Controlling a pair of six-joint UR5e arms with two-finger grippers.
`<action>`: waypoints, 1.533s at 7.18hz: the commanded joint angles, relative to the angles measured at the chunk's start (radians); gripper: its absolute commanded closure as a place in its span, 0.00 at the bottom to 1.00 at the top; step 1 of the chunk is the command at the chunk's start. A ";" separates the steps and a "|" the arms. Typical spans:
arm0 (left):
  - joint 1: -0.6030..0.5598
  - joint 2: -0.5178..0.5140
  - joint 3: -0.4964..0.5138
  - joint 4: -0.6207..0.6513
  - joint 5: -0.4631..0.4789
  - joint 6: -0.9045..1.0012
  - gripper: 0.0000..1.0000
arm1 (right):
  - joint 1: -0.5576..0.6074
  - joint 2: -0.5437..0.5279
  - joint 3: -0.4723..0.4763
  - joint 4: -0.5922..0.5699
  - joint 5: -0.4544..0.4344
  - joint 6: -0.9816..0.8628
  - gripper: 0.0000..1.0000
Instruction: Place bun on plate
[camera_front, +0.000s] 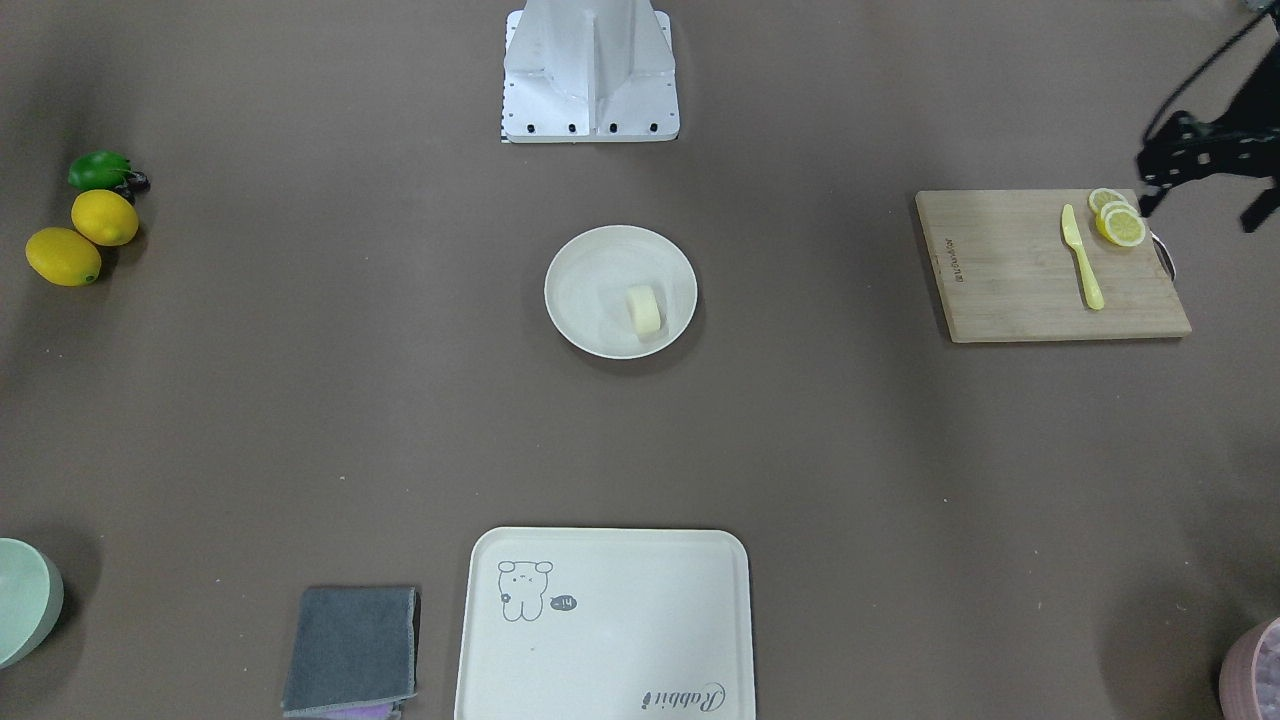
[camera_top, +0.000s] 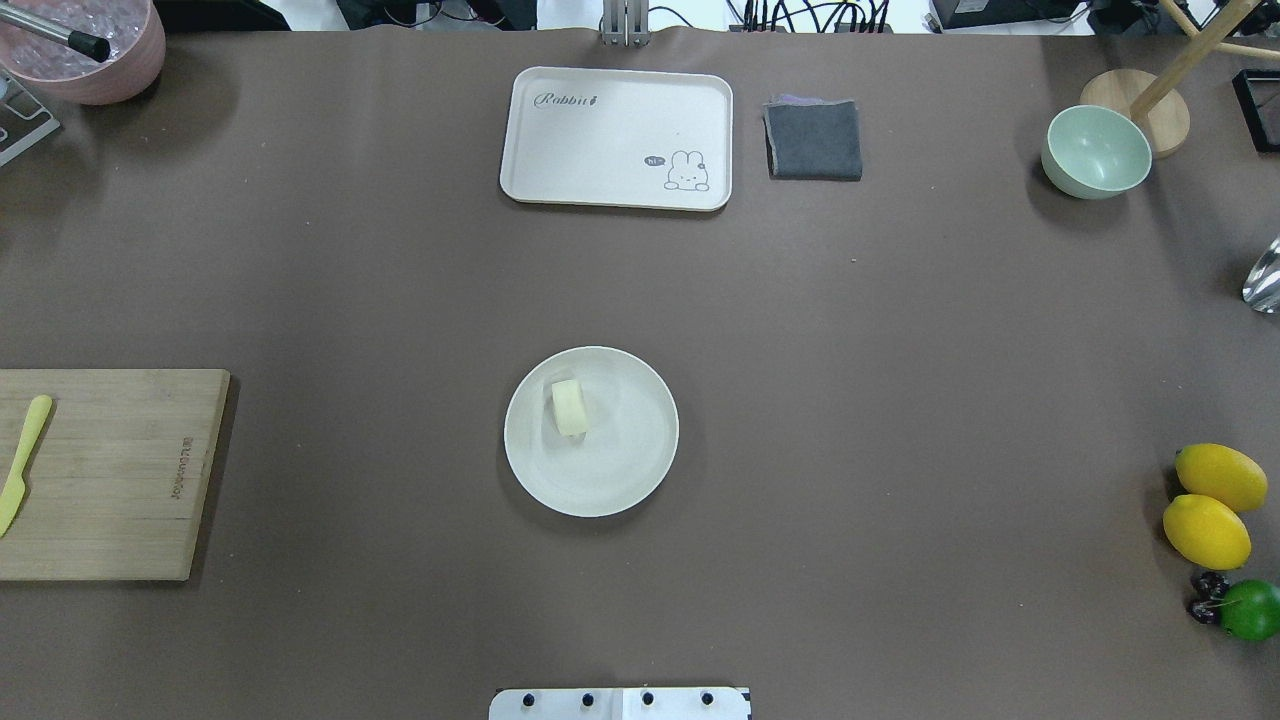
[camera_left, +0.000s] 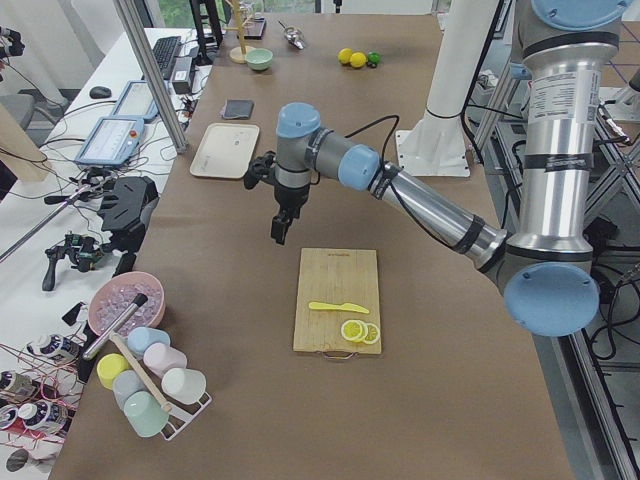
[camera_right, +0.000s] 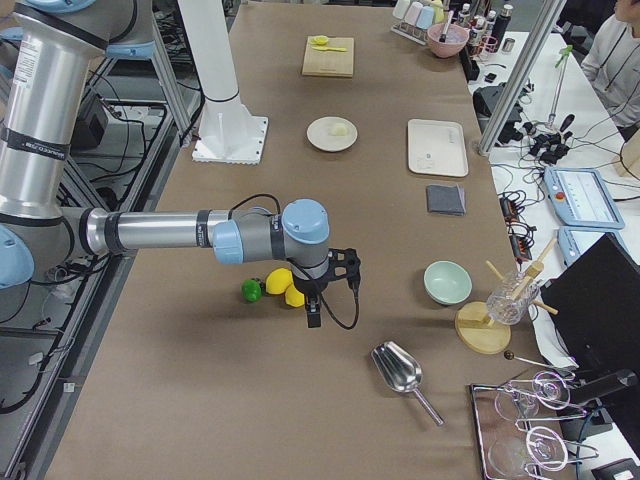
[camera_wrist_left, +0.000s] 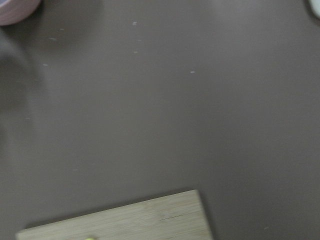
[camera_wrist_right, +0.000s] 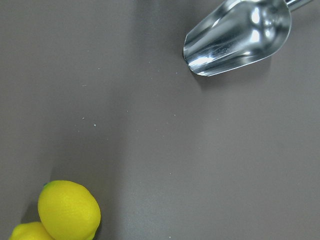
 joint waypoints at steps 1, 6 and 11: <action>-0.142 0.123 0.134 -0.012 -0.033 0.306 0.03 | 0.015 -0.011 -0.001 -0.001 0.000 -0.029 0.00; -0.264 0.143 0.239 -0.016 -0.165 0.303 0.03 | 0.021 -0.008 -0.029 -0.009 0.002 -0.029 0.00; -0.300 0.160 0.256 -0.016 -0.140 0.303 0.03 | 0.090 -0.041 -0.056 -0.013 0.114 -0.030 0.00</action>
